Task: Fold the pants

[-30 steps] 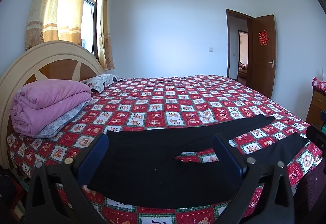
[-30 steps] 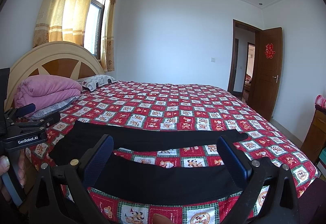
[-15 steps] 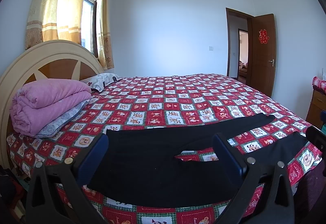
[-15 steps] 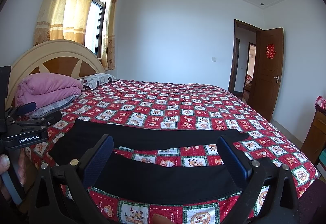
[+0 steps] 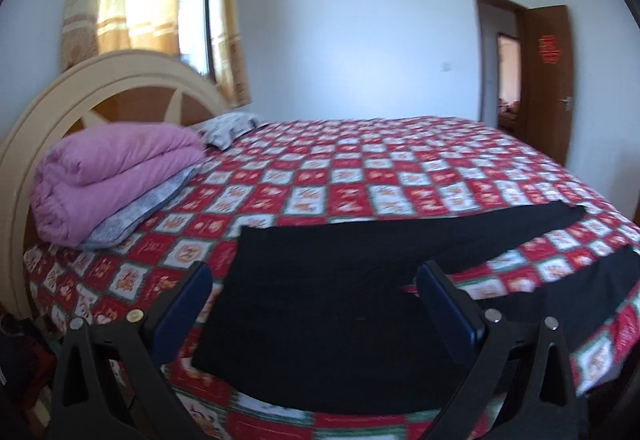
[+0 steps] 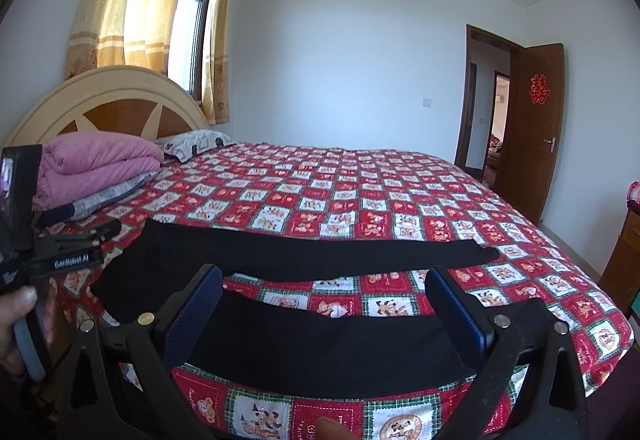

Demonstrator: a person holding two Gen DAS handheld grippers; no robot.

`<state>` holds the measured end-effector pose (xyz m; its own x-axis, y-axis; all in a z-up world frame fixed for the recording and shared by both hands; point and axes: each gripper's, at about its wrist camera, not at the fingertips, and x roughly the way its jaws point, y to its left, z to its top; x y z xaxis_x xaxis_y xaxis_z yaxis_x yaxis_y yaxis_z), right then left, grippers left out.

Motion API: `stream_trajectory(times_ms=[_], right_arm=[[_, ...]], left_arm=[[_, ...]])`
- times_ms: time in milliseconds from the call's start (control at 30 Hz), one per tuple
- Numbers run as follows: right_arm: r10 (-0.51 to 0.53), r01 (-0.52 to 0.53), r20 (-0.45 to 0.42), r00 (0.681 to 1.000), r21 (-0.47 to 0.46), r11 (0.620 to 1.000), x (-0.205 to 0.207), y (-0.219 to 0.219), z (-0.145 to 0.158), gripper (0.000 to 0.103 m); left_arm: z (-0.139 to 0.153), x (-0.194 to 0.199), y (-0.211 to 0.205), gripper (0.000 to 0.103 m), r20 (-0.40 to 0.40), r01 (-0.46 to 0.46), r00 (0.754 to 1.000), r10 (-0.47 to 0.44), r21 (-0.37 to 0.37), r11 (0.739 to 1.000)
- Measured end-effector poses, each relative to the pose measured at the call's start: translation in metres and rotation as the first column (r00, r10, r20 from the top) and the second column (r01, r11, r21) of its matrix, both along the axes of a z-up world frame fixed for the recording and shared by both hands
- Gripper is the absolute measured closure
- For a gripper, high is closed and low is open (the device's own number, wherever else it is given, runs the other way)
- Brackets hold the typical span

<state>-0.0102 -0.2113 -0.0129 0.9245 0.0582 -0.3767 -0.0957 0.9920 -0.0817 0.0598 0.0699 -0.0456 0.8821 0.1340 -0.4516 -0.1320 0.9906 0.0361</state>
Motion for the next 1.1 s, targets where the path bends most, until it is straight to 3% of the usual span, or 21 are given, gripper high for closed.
stream_trajectory(times_ms=[167, 333, 533, 667, 833, 1000, 1100], right_arm=[[-0.007, 0.007, -0.112, 0.994, -0.001, 1.0, 0.031, -0.01, -0.033, 0.001], [-0.02, 0.021, -0.2, 0.98, 0.005, 1.0, 0.052, -0.019, -0.065, 0.001], [-0.037, 0.043, -0.266, 0.963, 0.019, 0.999, 0.072, -0.028, -0.094, 0.001], [-0.058, 0.07, -0.287, 0.956, 0.033, 0.997, 0.082, -0.039, -0.104, 0.001], [-0.071, 0.093, -0.318, 0.945, 0.052, 0.994, 0.096, -0.055, -0.115, 0.001], [-0.086, 0.106, -0.326, 0.941, 0.044, 0.993, 0.107, -0.072, -0.118, 0.001], [-0.089, 0.108, -0.331, 0.939, 0.042, 0.993, 0.117, -0.087, -0.115, 0.004]], left_arm=[[-0.032, 0.058, 0.079, 0.0, -0.094, -0.127, 0.989, 0.118, -0.1, 0.987], [-0.055, 0.11, 0.11, 0.003, -0.147, -0.109, 0.985, 0.092, -0.11, 0.988], [-0.084, 0.179, 0.116, 0.023, -0.258, -0.048, 0.966, 0.023, -0.09, 0.995], [-0.098, 0.208, 0.12, 0.045, -0.321, -0.041, 0.947, 0.016, -0.071, 0.997], [-0.108, 0.232, 0.125, 0.046, -0.362, -0.028, 0.932, -0.005, -0.085, 0.996], [-0.116, 0.248, 0.126, 0.071, -0.396, 0.003, 0.917, -0.048, -0.113, 0.994], [-0.119, 0.252, 0.13, 0.077, -0.397, 0.004, 0.916, -0.06, -0.141, 0.99]])
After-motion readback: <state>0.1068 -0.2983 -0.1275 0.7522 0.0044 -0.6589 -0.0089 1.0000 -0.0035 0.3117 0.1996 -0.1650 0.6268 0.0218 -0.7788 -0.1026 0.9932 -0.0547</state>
